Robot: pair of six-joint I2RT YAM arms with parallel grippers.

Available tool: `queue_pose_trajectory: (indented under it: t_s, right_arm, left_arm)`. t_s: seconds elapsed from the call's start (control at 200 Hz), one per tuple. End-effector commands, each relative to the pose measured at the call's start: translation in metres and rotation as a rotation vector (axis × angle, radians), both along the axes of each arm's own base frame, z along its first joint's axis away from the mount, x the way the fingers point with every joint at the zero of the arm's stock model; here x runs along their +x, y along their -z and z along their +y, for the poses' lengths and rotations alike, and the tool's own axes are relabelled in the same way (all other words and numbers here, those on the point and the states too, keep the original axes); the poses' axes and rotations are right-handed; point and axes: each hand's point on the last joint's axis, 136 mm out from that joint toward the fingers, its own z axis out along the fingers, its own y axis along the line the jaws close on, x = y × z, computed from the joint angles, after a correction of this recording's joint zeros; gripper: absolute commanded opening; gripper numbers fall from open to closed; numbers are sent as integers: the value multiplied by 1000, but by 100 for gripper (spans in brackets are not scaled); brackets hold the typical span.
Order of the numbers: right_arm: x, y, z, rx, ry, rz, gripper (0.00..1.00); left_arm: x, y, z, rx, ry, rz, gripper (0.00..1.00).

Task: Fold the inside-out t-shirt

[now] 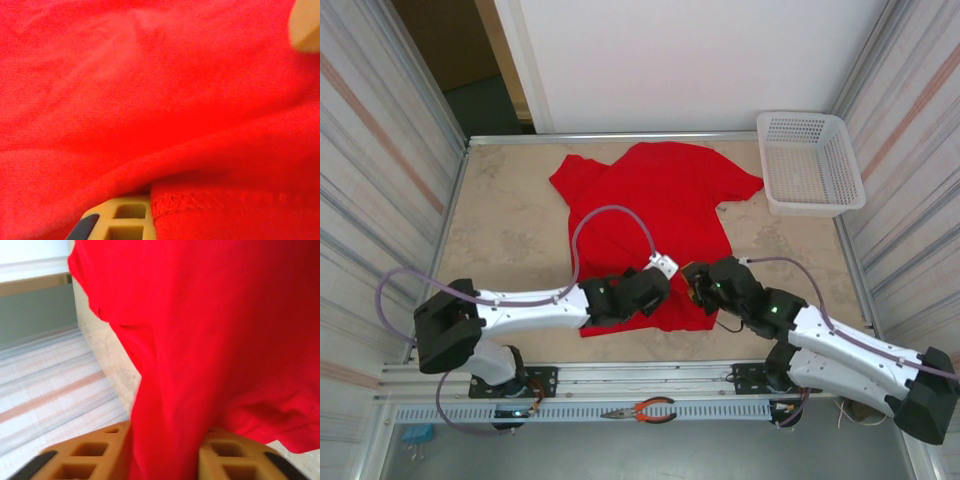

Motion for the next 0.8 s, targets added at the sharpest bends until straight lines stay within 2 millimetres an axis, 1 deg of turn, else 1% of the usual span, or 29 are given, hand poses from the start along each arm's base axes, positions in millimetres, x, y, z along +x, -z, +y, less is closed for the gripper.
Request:
queue_pose_trajectory:
  t_s: [0.0, 0.045, 0.115, 0.165, 0.245, 0.301, 0.331, 0.396, 0.521, 0.606, 0.706, 0.736, 0.761, 0.771, 0.792]
  right_arm:
    - [-9, -20, -9, -66, -87, -111, 34]
    - [-16, -23, -7, -81, -143, -159, 32]
    - [-28, -26, 0, -102, -227, -228, 27]
    - [-36, -30, 10, -109, -280, -281, 24]
    - [-48, -32, 29, -134, -352, -362, 16]
    - [-53, -32, 42, -158, -377, -408, 10]
    - [-52, -31, 46, -179, -374, -423, 7]
    - [-45, -29, 51, -228, -357, -453, 0]
    - [-23, -30, 57, -288, -317, -510, 0]
    - [-6, -27, 51, -333, -277, -509, 0]
    - [14, -15, 40, -366, -230, -482, 0]
    - [19, -12, 39, -374, -221, -483, 0]
    - [22, -14, 39, -375, -214, -501, 0]
    - [23, -8, 39, -397, -220, -496, 0]
    - [25, -6, 41, -414, -223, -507, 0]
  left_arm:
    - [-7, -59, -8, -85, 85, 87, 0]
    - [-7, -68, -7, -80, 85, 118, 0]
    - [-9, -76, -6, -64, 88, 150, 0]
    - [-10, -79, -6, -58, 93, 170, 0]
    - [-10, -81, -7, -47, 99, 179, 0]
    - [-11, -82, -7, -44, 98, 182, 0]
    - [-12, -84, -8, -46, 105, 184, 0]
    - [-14, -88, -8, -54, 116, 187, 0]
    - [-19, -97, -7, -69, 141, 186, 0]
    - [-23, -102, -4, -80, 159, 188, 0]
    - [-27, -106, -2, -104, 160, 196, 0]
    - [-27, -108, -2, -115, 156, 201, 0]
    - [-29, -111, -3, -130, 155, 207, 0]
    - [-29, -112, -3, -137, 155, 209, 0]
    - [-29, -115, -4, -152, 155, 212, 0]
